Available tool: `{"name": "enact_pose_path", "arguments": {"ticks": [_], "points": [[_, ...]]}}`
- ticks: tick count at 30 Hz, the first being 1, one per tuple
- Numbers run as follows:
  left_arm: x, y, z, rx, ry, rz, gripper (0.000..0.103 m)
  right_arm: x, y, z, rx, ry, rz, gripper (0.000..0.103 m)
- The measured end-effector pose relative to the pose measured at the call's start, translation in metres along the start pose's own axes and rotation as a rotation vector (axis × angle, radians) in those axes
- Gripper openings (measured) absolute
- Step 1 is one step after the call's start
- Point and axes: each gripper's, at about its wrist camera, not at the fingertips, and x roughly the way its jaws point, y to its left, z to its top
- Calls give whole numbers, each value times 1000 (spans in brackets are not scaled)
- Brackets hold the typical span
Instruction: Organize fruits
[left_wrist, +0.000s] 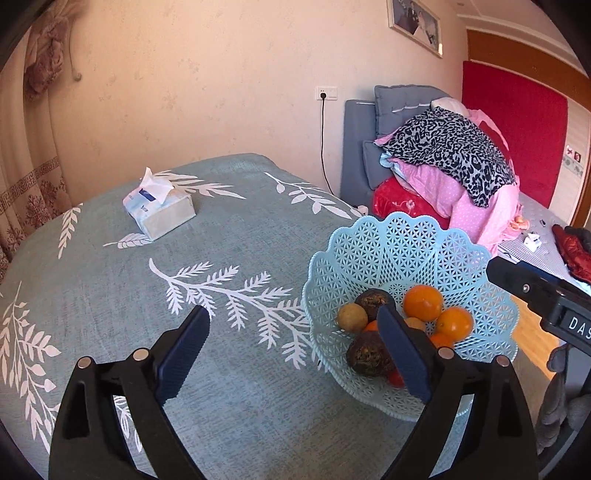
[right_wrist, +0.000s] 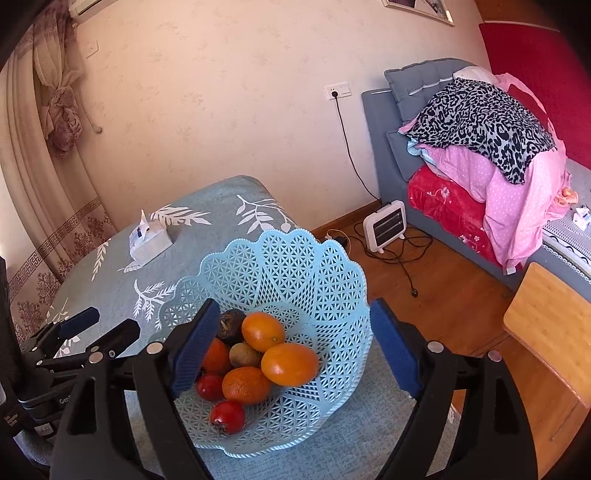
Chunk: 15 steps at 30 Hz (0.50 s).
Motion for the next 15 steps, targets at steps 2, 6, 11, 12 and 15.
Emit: {"name": "enact_pose_path", "arguments": {"ticks": [2, 6, 11, 12, 15], "points": [[-4, 1, -3, 6, -9, 10, 94, -2, 4, -2, -15, 1, -3, 93], [-12, 2, -9, 14, -27, 40, 94, -5, 11, -9, -51, 5, -20, 94], [-18, 1, -15, 13, -33, 50, 94, -13, 24, -18, -112, -8, -45, 96], [-19, 2, -15, 12, -34, 48, 94, -15, 26, -18, -124, -14, -49, 97], [-21, 2, -15, 10, -35, 47, 94, -18, 32, -21, -147, -21, -51, 98]]}}
